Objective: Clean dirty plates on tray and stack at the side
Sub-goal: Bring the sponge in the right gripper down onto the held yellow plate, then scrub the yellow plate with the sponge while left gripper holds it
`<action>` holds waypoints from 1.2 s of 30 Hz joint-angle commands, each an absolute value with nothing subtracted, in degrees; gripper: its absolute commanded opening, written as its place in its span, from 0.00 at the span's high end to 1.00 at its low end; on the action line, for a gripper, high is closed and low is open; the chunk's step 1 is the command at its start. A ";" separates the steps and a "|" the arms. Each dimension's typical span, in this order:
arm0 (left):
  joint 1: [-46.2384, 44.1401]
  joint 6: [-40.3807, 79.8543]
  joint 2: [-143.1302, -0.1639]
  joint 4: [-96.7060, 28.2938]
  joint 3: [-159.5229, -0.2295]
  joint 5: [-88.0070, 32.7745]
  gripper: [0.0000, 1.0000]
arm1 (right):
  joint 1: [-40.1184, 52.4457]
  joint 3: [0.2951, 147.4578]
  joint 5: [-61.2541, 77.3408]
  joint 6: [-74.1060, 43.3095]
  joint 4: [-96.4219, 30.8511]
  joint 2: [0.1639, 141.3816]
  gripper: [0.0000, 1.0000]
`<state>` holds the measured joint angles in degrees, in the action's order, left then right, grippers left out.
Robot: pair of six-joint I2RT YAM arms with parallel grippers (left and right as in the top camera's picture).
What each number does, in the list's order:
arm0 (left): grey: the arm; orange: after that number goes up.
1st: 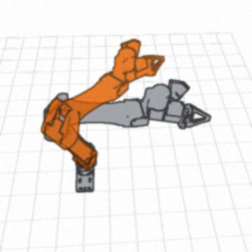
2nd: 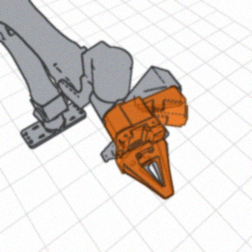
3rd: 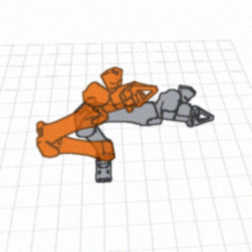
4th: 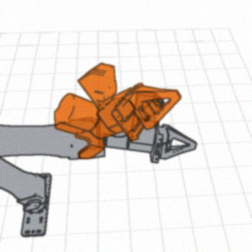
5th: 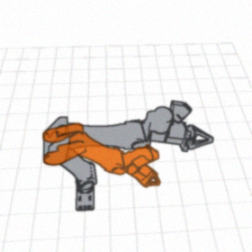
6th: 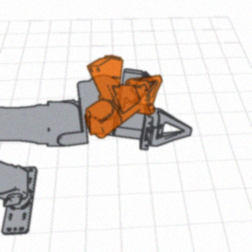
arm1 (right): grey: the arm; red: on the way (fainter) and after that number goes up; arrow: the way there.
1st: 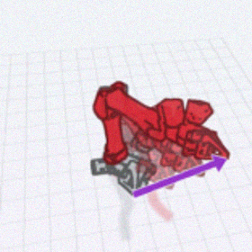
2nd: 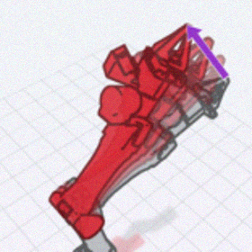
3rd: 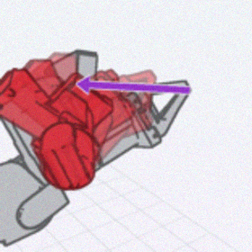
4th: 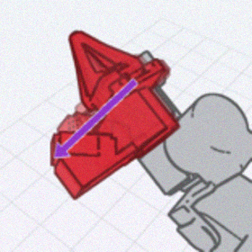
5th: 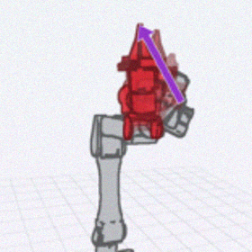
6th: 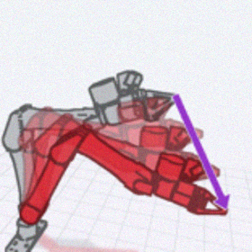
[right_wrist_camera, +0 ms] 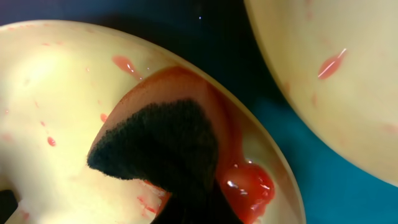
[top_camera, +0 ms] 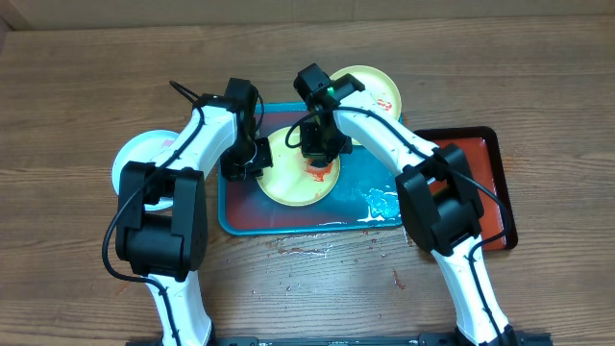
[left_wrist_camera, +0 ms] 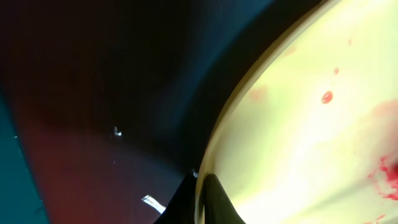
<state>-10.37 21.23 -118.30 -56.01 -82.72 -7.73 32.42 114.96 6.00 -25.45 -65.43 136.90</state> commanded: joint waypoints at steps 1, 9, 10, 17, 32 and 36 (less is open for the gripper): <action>-8.38 19.29 -118.76 -56.97 -81.38 -5.61 0.96 | 32.45 115.07 2.59 -28.03 -66.28 138.23 0.96; -6.76 18.59 -118.76 -55.72 -81.38 -10.94 0.96 | 37.26 114.80 14.55 -26.92 -68.18 140.84 0.96; -6.76 18.57 -118.76 -55.59 -81.38 -11.73 0.96 | 38.09 114.80 16.05 -26.79 -67.94 140.84 0.96; -6.61 17.78 -118.76 -54.46 -81.38 -15.09 0.96 | 41.82 114.83 19.42 -25.32 -66.50 140.81 0.96; -6.61 17.08 -118.76 -54.57 -81.38 -14.83 0.96 | 32.75 117.91 -3.53 -27.09 -76.58 140.79 0.96; -6.55 16.67 -118.76 -54.85 -81.38 -14.66 0.96 | 33.36 117.91 -9.10 -28.80 -75.72 140.79 0.96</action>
<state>-6.87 18.00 -118.30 -54.48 -81.82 -15.51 32.77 117.34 2.07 -27.24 -76.44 138.41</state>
